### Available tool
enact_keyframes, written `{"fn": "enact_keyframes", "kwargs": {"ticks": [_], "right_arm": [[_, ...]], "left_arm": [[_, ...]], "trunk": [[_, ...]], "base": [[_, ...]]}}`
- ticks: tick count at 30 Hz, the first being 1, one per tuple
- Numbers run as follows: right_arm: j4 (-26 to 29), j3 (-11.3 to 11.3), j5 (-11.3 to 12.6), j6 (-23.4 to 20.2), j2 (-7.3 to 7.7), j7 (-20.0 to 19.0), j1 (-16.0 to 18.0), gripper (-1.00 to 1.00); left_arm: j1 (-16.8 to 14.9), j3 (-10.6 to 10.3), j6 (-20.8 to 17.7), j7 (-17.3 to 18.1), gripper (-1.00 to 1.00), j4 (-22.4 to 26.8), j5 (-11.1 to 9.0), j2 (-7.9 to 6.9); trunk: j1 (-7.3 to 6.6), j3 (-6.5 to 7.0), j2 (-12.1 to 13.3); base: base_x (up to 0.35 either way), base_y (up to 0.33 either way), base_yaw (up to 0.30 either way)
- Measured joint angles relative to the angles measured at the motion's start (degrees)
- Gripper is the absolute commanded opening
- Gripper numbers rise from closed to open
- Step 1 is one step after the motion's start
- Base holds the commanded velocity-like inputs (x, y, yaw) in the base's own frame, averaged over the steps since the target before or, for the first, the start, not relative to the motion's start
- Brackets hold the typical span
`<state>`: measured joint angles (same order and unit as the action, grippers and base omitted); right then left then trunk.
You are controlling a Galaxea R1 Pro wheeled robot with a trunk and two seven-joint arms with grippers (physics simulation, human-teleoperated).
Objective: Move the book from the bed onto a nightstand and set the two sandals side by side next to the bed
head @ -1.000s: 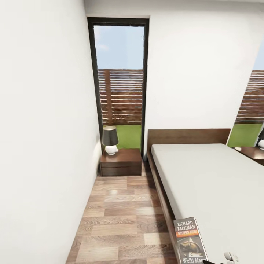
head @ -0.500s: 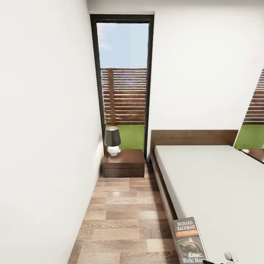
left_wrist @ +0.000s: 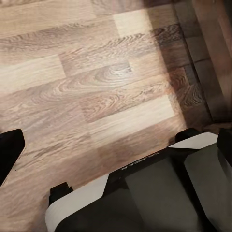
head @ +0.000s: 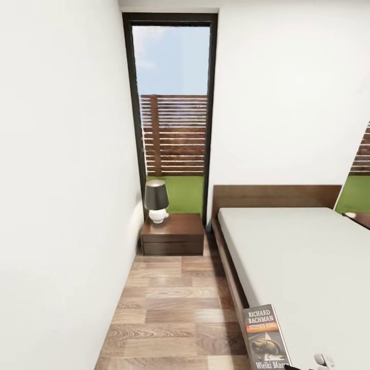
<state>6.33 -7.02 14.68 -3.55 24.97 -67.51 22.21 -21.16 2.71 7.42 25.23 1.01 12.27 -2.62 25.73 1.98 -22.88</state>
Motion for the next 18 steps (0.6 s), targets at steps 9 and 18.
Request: {"fn": "enact_keyframes", "kwargs": {"ticks": [9,18], "right_arm": [[0.0,0.03,-0.01,0.0,0.0,0.0,0.0,-1.0],[0.0,0.04,-0.01,0.0,0.0,0.0,0.0,-1.0]], "left_arm": [[0.0,0.01,0.0,0.0,1.0,0.0,0.0,0.0],[0.0,0.0,0.0,0.0,1.0,0.0,0.0,0.0]], "trunk": [[0.0,0.0,0.0],[0.0,0.0,0.0]], "base": [[0.332,0.0,0.0],[0.332,0.0,0.0]]}}
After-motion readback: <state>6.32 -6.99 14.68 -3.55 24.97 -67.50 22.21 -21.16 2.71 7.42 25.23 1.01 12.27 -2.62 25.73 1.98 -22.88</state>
